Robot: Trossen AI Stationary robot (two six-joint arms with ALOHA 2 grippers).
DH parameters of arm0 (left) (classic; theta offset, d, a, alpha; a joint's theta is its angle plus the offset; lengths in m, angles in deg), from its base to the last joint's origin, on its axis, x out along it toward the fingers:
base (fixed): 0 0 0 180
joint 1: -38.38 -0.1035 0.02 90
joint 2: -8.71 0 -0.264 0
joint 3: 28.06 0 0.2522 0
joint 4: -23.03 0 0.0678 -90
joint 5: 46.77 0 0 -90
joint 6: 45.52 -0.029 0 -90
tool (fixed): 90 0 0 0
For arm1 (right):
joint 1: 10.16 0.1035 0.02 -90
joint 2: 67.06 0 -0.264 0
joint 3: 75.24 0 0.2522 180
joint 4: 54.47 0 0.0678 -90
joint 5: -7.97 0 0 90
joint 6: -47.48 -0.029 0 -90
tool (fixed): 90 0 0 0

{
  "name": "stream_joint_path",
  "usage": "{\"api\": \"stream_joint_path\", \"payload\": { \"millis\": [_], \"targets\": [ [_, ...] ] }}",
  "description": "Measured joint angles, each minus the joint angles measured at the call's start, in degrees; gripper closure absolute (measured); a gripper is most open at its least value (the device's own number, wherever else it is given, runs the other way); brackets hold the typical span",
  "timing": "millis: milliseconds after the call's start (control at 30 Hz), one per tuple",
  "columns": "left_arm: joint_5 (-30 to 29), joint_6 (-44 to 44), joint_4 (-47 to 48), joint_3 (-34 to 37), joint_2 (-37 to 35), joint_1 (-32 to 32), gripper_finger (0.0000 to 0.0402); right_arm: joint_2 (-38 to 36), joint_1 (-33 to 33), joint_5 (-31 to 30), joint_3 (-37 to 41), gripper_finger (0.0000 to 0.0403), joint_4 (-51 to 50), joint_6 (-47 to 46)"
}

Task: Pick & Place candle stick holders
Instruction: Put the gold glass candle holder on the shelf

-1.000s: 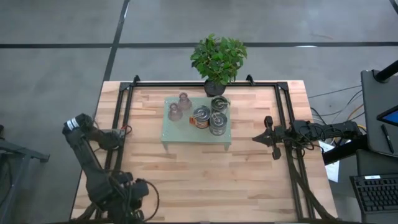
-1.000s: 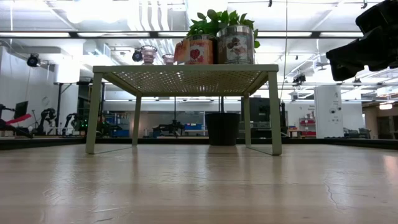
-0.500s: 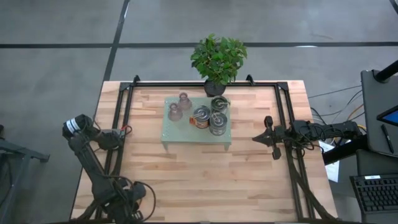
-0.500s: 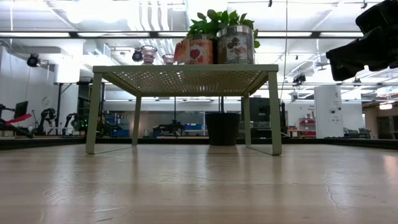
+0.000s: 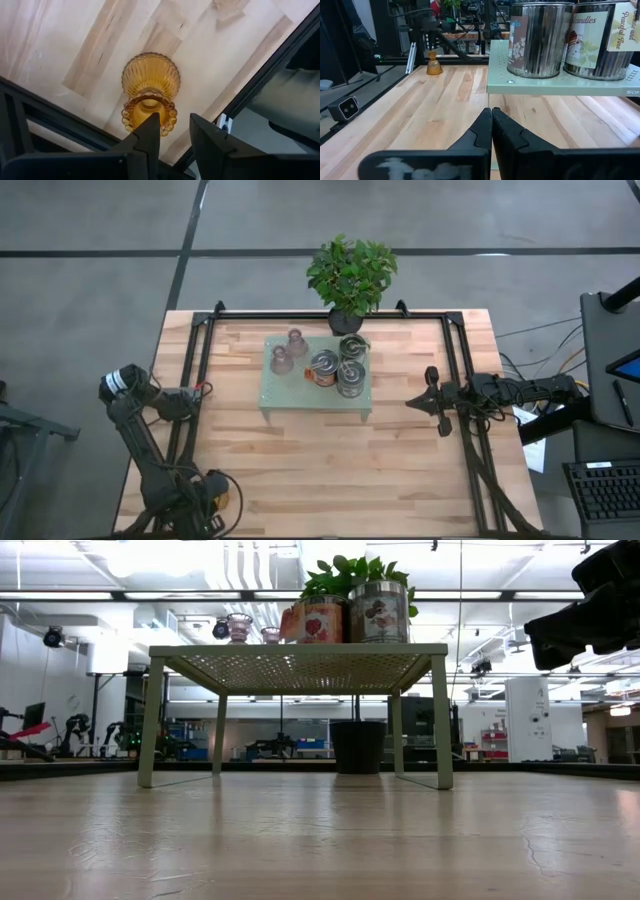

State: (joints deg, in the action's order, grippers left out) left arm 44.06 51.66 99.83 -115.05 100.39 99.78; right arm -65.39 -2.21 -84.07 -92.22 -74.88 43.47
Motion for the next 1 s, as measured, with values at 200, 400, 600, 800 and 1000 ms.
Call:
{"api": "stream_joint_path", "payload": {
  "millis": [200,400,600,800,1000],
  "targets": [
    [-1.4,0.0,-1.4,2.3,0.0,0.1,0.0300,0.0,0.0,0.0,0.0,0.0394,0.0,0.0],
    [-0.7,0.1,-5.3,5.1,0.0,0.1,0.0300,0.0,0.0,0.0,0.0,0.0394,0.0,0.0],
    [-0.3,-0.3,-6.2,6.2,-0.2,0.1,0.0300,0.0,0.0,0.0,0.0,0.0394,0.0,0.0],
    [-0.3,-1.8,-6.1,6.5,-0.2,0.0,0.0315,0.0,0.0,0.0,0.0,0.0394,0.0,0.0],
    [-0.4,-4.4,-5.5,6.6,-0.2,-0.4,0.0367,0.0,0.0,0.0,0.0,0.0394,0.0,0.0]
  ]
}}
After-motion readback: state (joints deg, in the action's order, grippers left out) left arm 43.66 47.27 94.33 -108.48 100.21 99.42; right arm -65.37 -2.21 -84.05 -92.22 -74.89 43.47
